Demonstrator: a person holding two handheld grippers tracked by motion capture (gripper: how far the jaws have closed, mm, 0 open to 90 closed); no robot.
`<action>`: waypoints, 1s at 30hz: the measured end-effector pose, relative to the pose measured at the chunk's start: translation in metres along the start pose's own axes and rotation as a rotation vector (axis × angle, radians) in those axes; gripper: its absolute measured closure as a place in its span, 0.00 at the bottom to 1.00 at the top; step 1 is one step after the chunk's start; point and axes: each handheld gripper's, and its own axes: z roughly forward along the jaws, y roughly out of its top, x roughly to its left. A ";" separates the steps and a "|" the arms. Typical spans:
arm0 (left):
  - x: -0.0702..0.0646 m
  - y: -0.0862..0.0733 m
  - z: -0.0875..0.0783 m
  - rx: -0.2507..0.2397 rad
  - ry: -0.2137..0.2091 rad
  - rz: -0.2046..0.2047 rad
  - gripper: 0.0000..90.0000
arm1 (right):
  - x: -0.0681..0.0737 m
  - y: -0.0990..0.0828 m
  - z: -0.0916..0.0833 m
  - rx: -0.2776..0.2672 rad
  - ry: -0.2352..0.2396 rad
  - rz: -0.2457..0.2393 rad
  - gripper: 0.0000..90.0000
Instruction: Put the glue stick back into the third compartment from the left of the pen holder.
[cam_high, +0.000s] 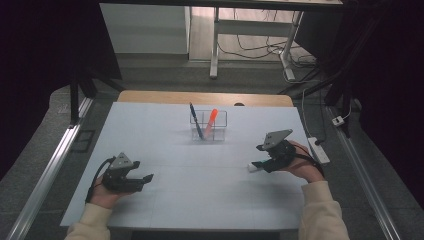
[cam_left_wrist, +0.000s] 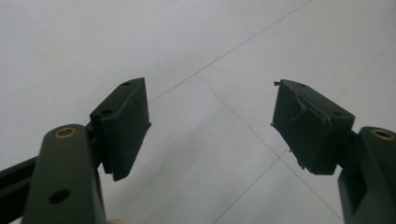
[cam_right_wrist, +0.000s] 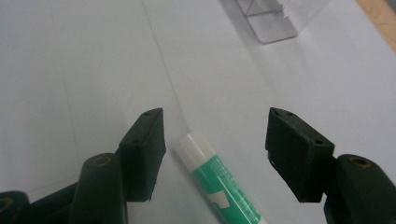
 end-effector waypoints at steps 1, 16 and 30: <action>0.000 0.000 0.000 0.002 0.000 0.001 0.30 | 0.000 0.000 0.001 0.007 0.008 -0.007 0.42; 0.001 -0.001 0.001 0.007 -0.002 -0.001 0.30 | -0.011 -0.006 0.025 0.129 0.097 -0.084 0.45; 0.001 -0.002 0.004 0.020 -0.004 0.000 0.30 | -0.007 -0.009 0.049 0.228 0.130 -0.134 0.47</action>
